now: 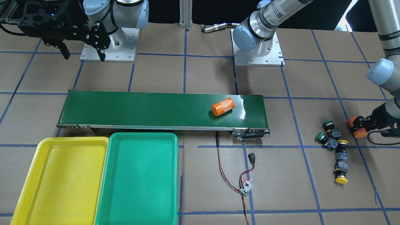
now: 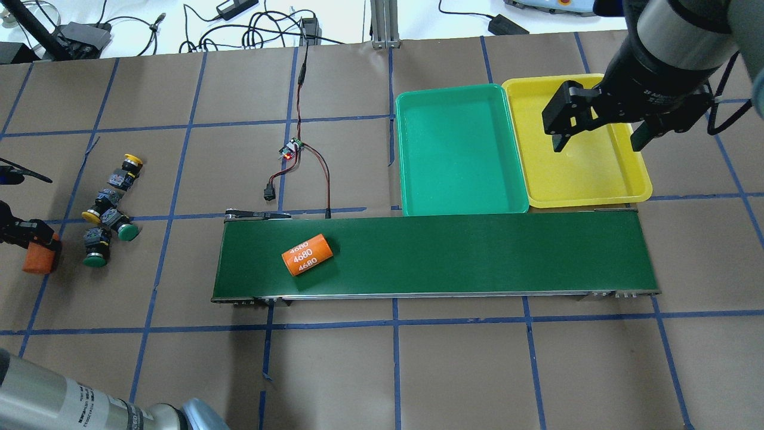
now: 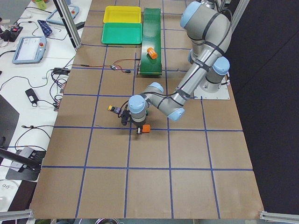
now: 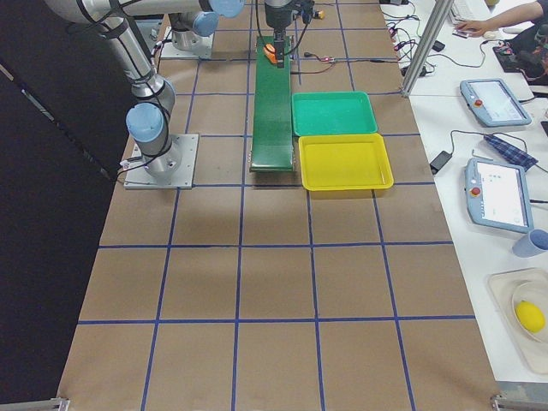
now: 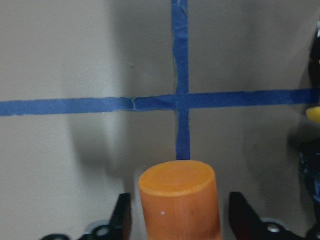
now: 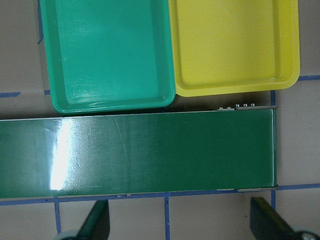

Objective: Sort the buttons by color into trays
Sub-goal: 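Place the second orange cylinder on the belt with the left gripper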

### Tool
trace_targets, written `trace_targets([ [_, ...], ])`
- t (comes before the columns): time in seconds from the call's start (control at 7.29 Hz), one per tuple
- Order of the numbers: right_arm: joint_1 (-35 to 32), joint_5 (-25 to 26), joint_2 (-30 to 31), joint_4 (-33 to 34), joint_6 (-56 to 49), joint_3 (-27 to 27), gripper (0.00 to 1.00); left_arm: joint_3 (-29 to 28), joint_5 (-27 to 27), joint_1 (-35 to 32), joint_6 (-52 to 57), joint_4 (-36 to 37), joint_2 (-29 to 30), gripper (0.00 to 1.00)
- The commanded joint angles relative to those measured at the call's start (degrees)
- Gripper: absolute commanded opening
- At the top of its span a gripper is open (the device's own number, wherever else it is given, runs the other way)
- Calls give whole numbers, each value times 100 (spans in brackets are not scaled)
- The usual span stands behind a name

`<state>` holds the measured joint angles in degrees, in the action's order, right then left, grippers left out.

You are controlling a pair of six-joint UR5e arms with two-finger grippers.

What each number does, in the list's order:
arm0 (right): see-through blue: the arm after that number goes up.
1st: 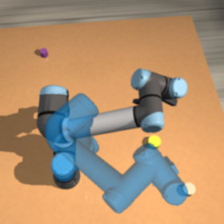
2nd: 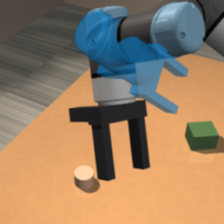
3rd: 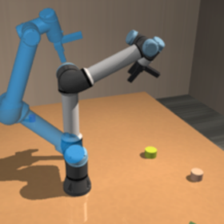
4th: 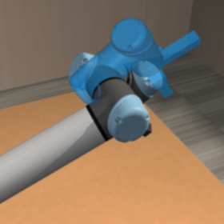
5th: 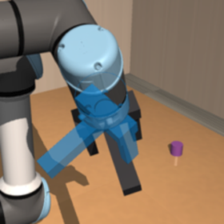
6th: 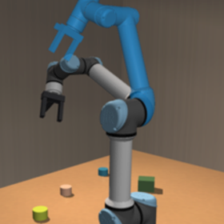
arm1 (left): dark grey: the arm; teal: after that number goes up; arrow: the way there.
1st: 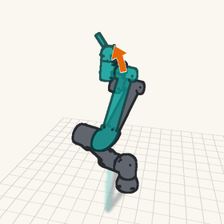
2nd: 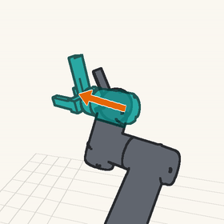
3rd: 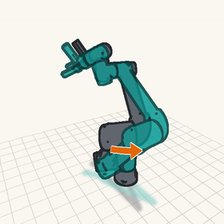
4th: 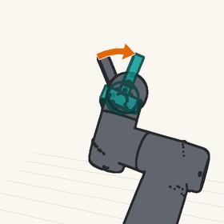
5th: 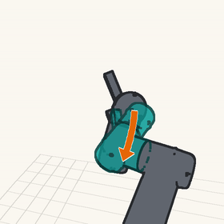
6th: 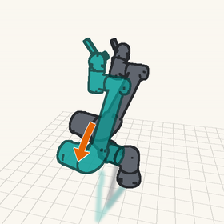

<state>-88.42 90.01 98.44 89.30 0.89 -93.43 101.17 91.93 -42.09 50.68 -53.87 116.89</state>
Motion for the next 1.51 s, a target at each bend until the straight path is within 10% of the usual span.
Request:
trace_targets([
  [0.0, 0, 8, 0, 0, 8, 0, 100, -288, 97, -114, 29, -1005, -523, 0],
  [0.55, 0, 8, 0, 0, -1, 0, 100, -178, 80, -1623, 1375, -2792, -1500, 0],
  [1.37, -9, -1, 0, 0, 8, 0, 100, 842, 45, -4384, 1208, -2252, -2372, 0],
])
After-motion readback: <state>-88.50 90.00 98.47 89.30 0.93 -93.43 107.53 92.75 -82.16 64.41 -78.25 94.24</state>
